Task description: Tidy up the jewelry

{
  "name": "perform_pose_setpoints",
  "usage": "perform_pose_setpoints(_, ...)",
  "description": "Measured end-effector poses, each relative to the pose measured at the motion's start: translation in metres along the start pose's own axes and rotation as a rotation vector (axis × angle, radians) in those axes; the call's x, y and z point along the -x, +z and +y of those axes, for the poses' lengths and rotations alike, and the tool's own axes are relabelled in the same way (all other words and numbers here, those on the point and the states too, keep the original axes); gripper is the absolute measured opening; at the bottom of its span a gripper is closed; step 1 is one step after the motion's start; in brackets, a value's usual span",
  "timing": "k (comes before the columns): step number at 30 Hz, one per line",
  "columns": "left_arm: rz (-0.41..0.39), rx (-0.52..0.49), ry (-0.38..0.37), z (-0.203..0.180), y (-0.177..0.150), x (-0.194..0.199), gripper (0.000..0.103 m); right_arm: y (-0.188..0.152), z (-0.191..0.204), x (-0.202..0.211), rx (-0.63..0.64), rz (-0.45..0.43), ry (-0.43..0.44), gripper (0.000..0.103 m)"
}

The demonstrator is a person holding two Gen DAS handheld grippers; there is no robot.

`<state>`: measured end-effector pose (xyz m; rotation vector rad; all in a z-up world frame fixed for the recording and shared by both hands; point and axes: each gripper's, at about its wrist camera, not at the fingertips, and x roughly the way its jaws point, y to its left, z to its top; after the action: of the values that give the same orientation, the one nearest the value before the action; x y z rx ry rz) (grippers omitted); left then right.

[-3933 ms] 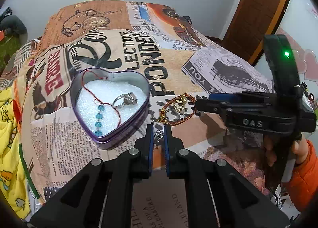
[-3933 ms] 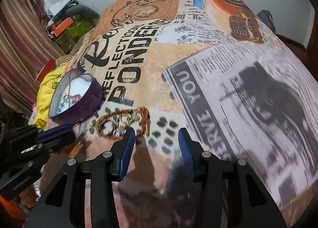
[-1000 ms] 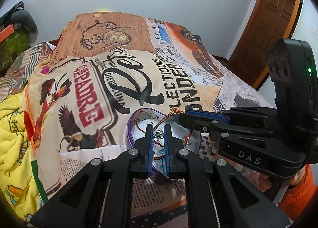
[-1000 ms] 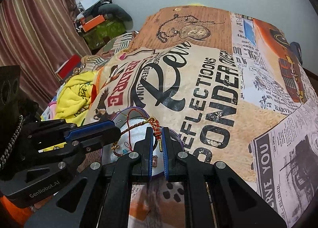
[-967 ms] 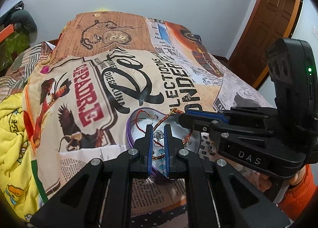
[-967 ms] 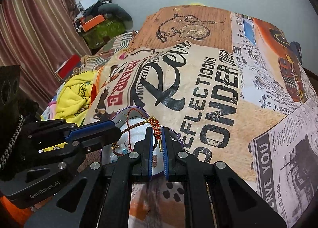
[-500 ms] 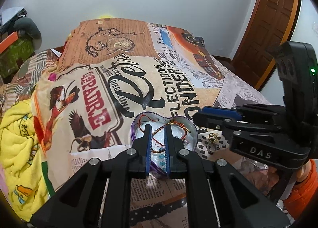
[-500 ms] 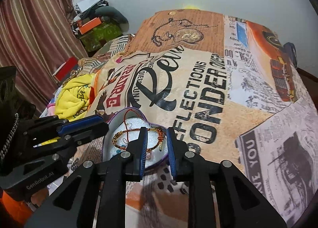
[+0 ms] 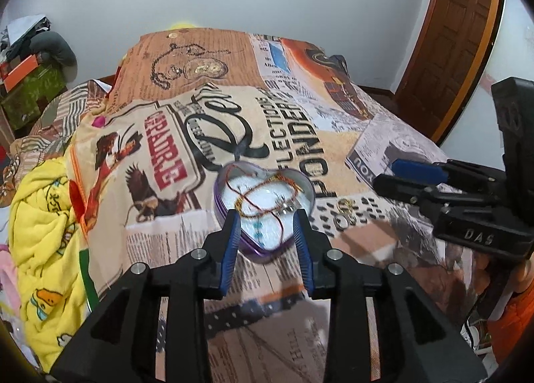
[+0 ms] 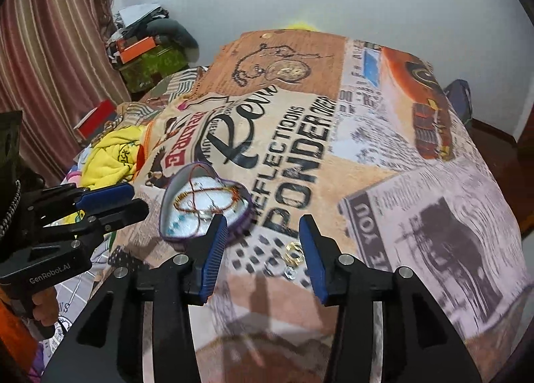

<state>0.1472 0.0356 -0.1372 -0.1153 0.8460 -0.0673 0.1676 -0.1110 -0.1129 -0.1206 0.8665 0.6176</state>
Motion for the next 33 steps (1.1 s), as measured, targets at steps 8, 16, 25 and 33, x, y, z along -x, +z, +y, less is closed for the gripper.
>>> perform_pose_setpoints(8, 0.079, -0.010, -0.053, -0.024, -0.020, -0.017, 0.032, -0.023, -0.022, 0.010, -0.048, 0.022, -0.030, 0.041)
perform_pose_setpoints(16, 0.158, -0.053, -0.108, -0.053, -0.027, -0.052, 0.032, -0.046, -0.045, 0.003, -0.091, 0.082, -0.045, 0.041)
perform_pose_setpoints(25, 0.186, -0.121, -0.107, -0.074, -0.016, -0.093, 0.032, -0.054, -0.061, -0.010, -0.121, 0.123, -0.023, 0.041)
perform_pose_setpoints(33, 0.170, -0.165, -0.095, -0.082, -0.006, -0.113, 0.020, -0.055, -0.062, -0.018, -0.107, 0.137, 0.002, 0.041)
